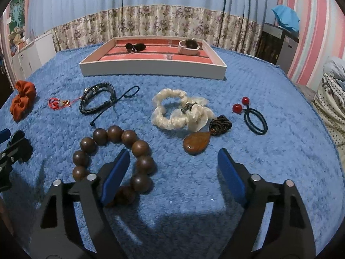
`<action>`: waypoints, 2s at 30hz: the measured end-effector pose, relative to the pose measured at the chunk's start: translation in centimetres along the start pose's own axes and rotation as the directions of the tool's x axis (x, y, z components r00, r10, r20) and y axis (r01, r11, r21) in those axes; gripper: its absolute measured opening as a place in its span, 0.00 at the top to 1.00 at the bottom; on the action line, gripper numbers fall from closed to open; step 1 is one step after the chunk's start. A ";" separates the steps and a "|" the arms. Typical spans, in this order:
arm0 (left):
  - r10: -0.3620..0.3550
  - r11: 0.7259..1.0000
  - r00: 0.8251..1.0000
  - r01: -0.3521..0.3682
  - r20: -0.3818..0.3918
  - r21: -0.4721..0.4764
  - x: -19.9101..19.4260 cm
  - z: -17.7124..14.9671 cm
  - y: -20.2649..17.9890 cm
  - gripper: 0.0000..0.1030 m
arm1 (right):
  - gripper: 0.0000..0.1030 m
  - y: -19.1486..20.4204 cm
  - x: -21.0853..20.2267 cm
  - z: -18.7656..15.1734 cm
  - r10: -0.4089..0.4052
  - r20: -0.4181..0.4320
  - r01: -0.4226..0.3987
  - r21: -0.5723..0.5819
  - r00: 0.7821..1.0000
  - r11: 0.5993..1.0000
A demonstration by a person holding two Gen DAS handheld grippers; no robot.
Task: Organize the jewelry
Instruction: 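Close the left gripper on the claw clip while the right gripper closes on the bead bracelet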
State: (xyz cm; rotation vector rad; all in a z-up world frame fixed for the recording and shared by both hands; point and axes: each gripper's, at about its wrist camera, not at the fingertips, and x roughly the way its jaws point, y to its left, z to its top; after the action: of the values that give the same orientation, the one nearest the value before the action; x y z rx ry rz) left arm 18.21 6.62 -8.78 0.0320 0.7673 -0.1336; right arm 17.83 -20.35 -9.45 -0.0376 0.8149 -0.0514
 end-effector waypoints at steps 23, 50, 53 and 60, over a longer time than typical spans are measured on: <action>-0.038 0.999 0.996 0.037 -0.080 -0.016 2.2 0.1 0.3 0.35 | 0.52 1.0 2.3 1.0 0.091 -0.084 -0.090 0.016 0.992 0.996; -0.027 0.998 0.997 0.022 -0.071 -0.058 1.9 -0.1 1.4 0.57 | 0.76 1.3 2.2 1.0 0.157 -0.068 -0.158 -0.001 0.985 0.987; -0.024 0.999 0.997 0.021 -0.067 -0.045 1.9 -0.1 1.3 0.57 | 0.76 1.3 2.2 1.0 0.159 -0.068 -0.159 0.001 0.985 0.987; -0.003 0.999 0.998 0.001 -0.062 -0.033 1.8 0.0 0.9 0.57 | 0.77 1.2 1.8 1.1 0.179 -0.051 -0.179 0.000 0.983 0.984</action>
State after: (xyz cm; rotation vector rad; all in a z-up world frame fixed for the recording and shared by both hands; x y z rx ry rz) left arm 19.63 7.31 -10.00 0.0040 0.8316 -0.1225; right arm 19.89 -19.25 -10.04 0.0329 0.8665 0.1195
